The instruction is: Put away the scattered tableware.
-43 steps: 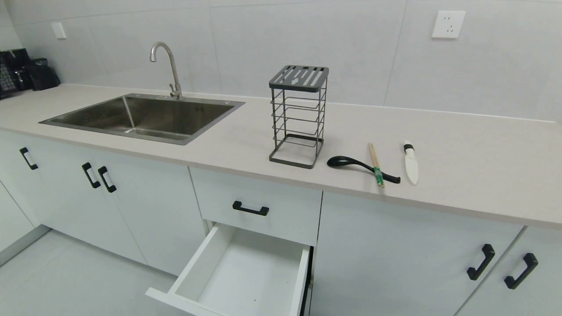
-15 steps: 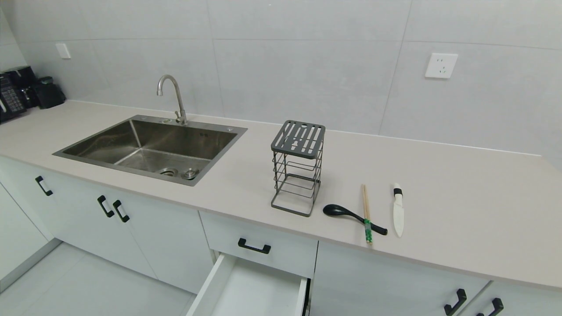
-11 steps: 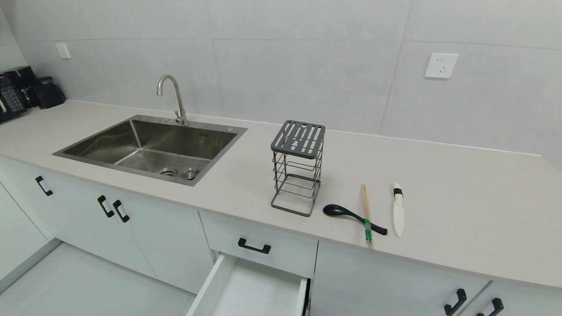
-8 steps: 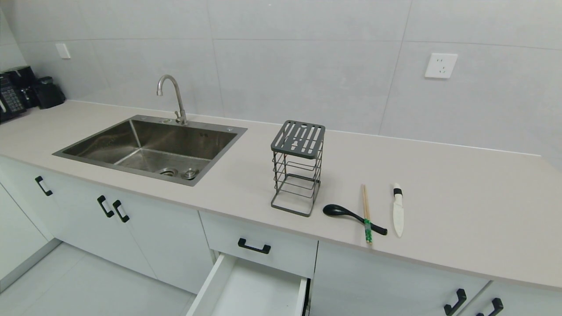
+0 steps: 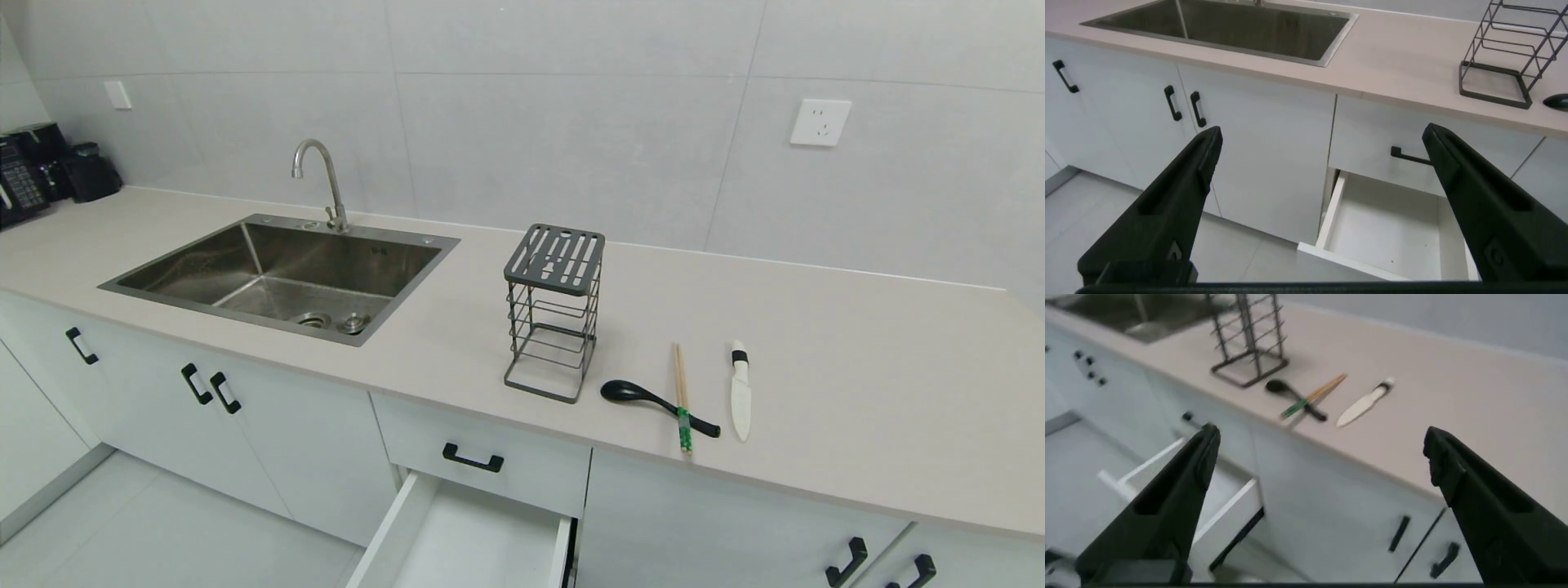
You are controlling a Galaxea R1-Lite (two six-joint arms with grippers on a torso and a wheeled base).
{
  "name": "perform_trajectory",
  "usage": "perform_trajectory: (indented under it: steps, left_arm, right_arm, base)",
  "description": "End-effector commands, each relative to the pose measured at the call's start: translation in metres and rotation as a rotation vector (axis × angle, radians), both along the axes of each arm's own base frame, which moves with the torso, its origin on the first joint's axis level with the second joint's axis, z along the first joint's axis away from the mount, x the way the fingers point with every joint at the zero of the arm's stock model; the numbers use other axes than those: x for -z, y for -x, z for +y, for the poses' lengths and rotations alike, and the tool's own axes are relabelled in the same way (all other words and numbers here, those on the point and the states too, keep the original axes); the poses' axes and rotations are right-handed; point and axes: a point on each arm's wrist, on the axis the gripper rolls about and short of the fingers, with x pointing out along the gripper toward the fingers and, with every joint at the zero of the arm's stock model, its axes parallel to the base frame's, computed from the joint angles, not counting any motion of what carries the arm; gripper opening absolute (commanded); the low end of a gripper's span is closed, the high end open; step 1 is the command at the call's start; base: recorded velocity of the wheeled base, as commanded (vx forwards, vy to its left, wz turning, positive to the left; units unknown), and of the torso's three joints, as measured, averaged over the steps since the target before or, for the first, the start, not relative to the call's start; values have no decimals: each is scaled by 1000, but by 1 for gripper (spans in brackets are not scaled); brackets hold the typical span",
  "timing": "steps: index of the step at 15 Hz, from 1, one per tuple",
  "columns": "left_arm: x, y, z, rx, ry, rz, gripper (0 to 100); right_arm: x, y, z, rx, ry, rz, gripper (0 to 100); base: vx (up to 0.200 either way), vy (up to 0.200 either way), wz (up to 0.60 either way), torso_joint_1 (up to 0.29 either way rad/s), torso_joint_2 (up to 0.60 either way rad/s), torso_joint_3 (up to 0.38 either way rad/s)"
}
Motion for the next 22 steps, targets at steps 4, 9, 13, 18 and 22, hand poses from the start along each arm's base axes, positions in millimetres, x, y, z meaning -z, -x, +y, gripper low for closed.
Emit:
perform_trajectory:
  steps: [4,9,13,18,22]
  left_arm:
    - [0,0,0,-1,0,1,100]
    - [0,0,0,1,0,1,100]
    - [0,0,0,-1,2,1,100]
    - [0,0,0,-2,5,-1,100]
    - [0,0,0,-2,5,-1,100]
  right_arm:
    - [-12,-48,10,-146,56,309,100]
    - [-7,-83,21,-165,104,512,100]
    - [-11,-129,48,-284,138,609,100]
    - [-1,-188,75,-206,-16,664,100]
    - [23,-228,92,-46,-48,740,100]
  base:
    - [0,0,0,0,0,0]
    - [0,0,0,0,0,0]
    - [0,0,0,0,0,0]
    - [0,0,0,0,0,0]
    - [0,0,0,0,0,0]
